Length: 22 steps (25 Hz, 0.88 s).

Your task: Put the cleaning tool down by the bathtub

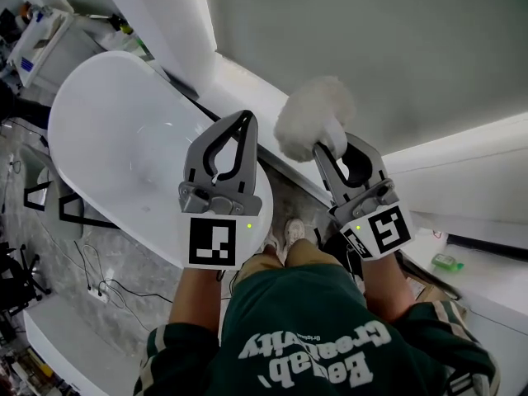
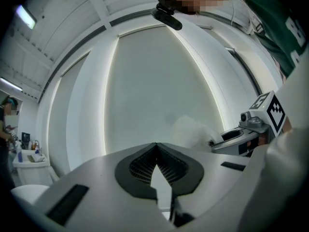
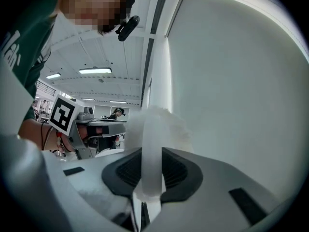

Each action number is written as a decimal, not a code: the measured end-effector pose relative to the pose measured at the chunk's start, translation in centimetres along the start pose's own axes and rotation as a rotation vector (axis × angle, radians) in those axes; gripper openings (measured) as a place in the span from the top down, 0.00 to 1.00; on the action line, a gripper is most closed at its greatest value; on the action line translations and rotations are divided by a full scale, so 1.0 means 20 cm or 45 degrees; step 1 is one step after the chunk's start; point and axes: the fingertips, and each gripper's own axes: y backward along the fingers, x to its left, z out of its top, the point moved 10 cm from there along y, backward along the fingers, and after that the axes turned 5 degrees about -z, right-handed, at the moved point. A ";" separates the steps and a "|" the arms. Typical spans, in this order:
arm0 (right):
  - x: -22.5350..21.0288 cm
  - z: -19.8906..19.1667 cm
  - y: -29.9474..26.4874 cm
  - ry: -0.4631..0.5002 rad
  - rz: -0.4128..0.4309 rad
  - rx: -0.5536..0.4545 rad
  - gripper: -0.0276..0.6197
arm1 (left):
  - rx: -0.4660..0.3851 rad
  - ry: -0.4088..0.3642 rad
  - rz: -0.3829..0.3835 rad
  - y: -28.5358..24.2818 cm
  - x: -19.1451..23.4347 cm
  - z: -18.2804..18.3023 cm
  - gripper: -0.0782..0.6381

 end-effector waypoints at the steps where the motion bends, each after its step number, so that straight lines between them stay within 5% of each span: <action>1: 0.00 0.00 -0.01 -0.001 0.001 0.006 0.82 | -0.004 0.001 0.000 -0.01 0.01 0.00 0.88; 22: -0.21 -0.18 -0.55 0.016 0.211 0.117 0.82 | 0.096 -0.050 0.188 -0.20 0.19 -0.16 0.88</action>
